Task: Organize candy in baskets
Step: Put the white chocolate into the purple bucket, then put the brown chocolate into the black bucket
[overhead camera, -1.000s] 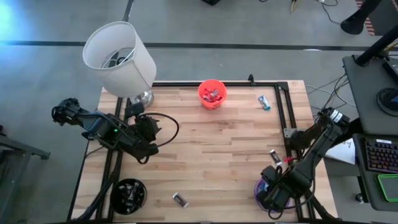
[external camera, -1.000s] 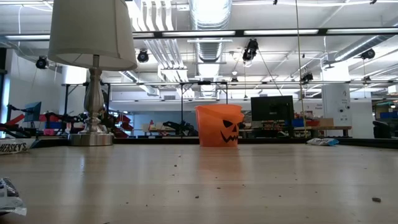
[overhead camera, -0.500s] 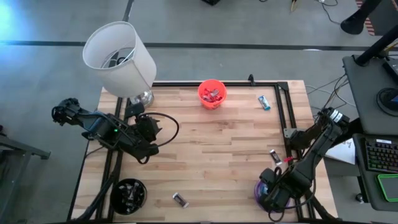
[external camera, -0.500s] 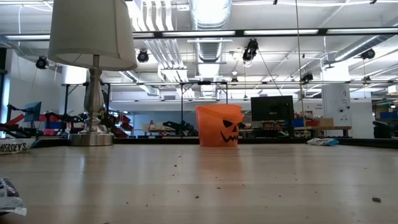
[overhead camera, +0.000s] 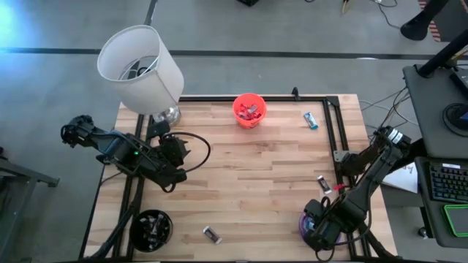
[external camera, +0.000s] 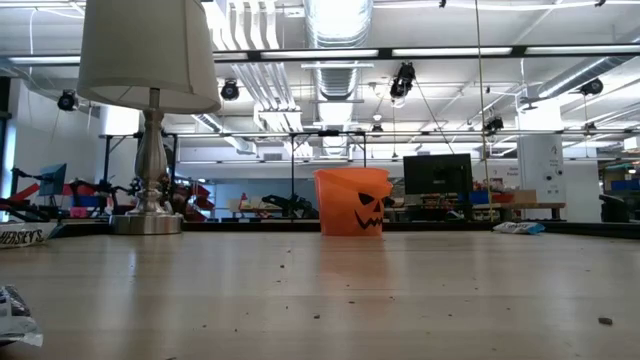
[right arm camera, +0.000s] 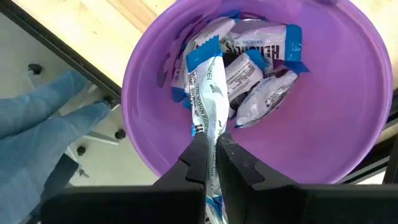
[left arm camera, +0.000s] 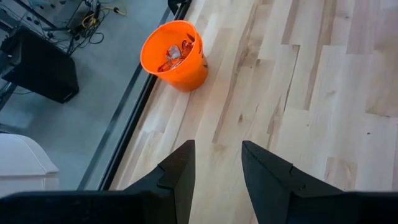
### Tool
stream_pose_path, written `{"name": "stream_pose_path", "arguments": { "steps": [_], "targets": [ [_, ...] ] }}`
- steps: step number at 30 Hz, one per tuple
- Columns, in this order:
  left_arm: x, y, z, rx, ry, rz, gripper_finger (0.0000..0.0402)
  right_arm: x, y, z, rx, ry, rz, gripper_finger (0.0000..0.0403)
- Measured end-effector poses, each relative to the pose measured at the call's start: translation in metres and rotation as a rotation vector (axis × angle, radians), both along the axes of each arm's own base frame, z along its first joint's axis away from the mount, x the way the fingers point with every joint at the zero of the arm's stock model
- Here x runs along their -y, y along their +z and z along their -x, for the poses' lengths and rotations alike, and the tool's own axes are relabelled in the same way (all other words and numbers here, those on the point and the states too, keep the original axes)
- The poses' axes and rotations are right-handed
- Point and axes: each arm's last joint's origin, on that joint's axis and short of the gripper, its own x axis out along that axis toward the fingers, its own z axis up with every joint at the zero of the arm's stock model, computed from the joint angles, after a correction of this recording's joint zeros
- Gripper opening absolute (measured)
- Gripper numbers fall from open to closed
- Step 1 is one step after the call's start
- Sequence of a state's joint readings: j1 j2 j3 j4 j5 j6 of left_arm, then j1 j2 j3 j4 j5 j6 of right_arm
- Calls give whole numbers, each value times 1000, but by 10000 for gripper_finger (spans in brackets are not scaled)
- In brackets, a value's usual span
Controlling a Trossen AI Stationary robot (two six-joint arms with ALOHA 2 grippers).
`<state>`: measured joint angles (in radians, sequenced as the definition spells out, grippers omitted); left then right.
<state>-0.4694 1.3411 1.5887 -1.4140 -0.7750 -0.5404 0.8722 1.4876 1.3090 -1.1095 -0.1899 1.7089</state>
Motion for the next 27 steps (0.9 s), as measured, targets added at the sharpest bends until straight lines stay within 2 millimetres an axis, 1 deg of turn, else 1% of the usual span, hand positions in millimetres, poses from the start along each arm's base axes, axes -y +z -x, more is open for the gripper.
{"name": "stream_pose_path", "arguments": {
  "steps": [4, 12, 16, 21, 25, 27],
  "targets": [
    [0, 0, 0, 0, 0, 0, 113, 0, 0, 0, -6, -6, 3, 34],
    [0, 0, 0, 0, 0, 0, 113, 3, -1, 3, -31, -7, 33, 114],
    [0, 0, 0, 0, 0, 0, 113, 5, -1, 3, -11, -9, 76, 137],
    [0, 0, 0, 37, 46, 41, 113, 21, -1, 5, 11, -176, 279, 143],
    [0, 0, 0, 55, 71, 62, 113, 40, 3, 12, -76, -310, 408, 144],
    [0, 0, 0, 56, 71, 62, 113, 47, 6, 13, -107, -384, 441, 144]
  ]
}}
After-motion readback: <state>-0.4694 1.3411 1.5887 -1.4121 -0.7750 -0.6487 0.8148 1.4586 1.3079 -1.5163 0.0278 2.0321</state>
